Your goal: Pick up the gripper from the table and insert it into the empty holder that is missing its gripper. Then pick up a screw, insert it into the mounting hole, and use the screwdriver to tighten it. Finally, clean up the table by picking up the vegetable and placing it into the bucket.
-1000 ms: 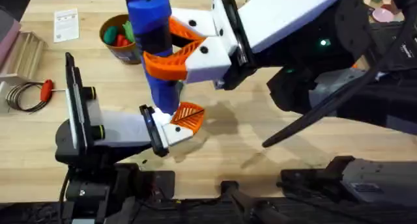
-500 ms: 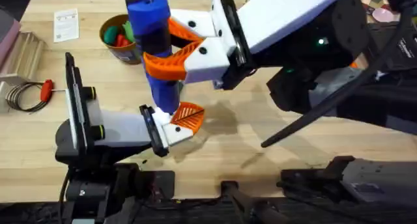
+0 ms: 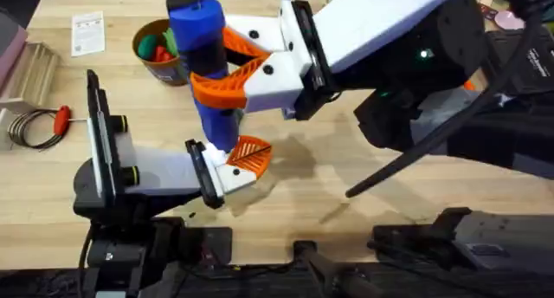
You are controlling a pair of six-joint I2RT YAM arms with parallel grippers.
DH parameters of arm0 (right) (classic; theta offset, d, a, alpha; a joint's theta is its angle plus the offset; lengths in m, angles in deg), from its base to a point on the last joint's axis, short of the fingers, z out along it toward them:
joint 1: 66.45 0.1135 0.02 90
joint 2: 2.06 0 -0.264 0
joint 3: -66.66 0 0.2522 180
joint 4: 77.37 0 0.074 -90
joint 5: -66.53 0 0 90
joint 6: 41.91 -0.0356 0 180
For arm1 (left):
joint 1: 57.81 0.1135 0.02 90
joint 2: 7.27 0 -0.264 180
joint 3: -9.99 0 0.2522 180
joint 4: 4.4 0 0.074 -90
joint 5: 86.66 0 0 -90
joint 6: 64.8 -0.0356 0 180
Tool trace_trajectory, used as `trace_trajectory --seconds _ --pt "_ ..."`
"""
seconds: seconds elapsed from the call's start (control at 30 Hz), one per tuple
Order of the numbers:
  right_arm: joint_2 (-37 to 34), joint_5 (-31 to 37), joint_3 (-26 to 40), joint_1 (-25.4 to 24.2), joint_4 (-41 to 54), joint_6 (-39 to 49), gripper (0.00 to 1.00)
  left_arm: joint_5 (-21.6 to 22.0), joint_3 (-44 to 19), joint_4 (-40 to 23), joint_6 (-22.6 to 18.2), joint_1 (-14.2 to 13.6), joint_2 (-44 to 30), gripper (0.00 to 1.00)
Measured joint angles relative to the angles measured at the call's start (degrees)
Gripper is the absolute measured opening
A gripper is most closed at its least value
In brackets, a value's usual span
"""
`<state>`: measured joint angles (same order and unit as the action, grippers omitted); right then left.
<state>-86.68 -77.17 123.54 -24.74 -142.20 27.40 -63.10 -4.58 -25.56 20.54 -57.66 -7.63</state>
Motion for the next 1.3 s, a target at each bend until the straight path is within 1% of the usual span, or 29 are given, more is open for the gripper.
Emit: trace_trajectory --seconds 0.83,0.93,1.1,1.2,1.3 --pt "0.0 -0.8 0.7 0.0 0.3 0.2 0.023 0.0 0.0 0.0 0.2 0.0 0.0 0.005" --pt "0.0 -0.9 3.2 -0.1 1.8 0.2 0.023 0.0 0.0 0.0 0.2 0.0 0.0 0.005" --pt "2.0 -1.1 9.7 -1.5 7.6 0.2 0.023 0.0 0.0 0.0 0.2 0.0 0.0 0.005" --pt "4.9 -1.5 14.1 -2.7 13.7 1.3 0.023 0.0 0.0 0.0 0.2 0.0 0.0 0.005" --pt "7.3 -1.8 17.8 -3.7 22.7 2.9 0.023 0.0 0.0 0.0 0.2 0.0 0.0 0.005"
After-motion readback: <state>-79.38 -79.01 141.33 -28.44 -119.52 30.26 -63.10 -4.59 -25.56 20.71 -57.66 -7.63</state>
